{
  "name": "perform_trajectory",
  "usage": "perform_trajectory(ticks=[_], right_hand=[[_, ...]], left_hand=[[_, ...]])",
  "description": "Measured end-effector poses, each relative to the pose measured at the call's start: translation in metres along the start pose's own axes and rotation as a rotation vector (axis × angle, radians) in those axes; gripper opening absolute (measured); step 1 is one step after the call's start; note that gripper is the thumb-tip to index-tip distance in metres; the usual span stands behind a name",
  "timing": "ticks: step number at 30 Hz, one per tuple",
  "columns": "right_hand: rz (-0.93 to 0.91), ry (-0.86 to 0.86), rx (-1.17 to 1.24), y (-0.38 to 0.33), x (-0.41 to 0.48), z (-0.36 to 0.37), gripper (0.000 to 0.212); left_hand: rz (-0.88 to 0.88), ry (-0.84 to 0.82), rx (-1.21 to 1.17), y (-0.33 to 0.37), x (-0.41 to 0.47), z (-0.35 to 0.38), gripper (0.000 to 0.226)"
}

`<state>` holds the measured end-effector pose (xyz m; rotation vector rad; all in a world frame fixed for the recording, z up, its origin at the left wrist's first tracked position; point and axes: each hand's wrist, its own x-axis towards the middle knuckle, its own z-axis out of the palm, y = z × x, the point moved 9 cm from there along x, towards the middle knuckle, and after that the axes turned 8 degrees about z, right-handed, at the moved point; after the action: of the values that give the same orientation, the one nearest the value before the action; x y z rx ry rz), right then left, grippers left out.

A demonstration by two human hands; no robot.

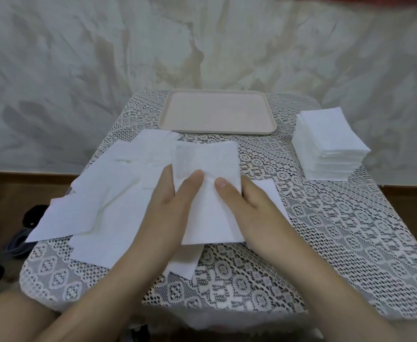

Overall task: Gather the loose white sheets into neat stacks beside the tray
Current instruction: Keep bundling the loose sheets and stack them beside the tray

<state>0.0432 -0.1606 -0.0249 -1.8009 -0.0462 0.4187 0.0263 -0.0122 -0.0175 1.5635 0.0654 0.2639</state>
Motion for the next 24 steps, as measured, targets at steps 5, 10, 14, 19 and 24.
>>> perform_trajectory(ticks=[5,10,14,19,24], right_hand=[[0.004,0.066,0.014,-0.001,-0.004,-0.009,0.030],[0.033,0.016,0.052,-0.002,-0.008,-0.010,0.022],[0.040,0.065,-0.056,0.004,-0.002,-0.029,0.015],[0.107,0.389,-0.639,0.013,0.001,-0.085,0.010],[0.234,0.395,-0.811,0.023,0.001,-0.096,0.030]], left_hand=[[-0.053,-0.023,0.057,-0.004,0.000,-0.006,0.034],[-0.080,-0.097,0.063,-0.003,-0.001,-0.013,0.042],[-0.073,-0.041,0.114,-0.001,0.006,-0.030,0.030],[-0.107,-0.010,0.105,-0.007,0.012,-0.048,0.038],[-0.141,-0.006,0.031,-0.010,0.014,-0.047,0.046]])
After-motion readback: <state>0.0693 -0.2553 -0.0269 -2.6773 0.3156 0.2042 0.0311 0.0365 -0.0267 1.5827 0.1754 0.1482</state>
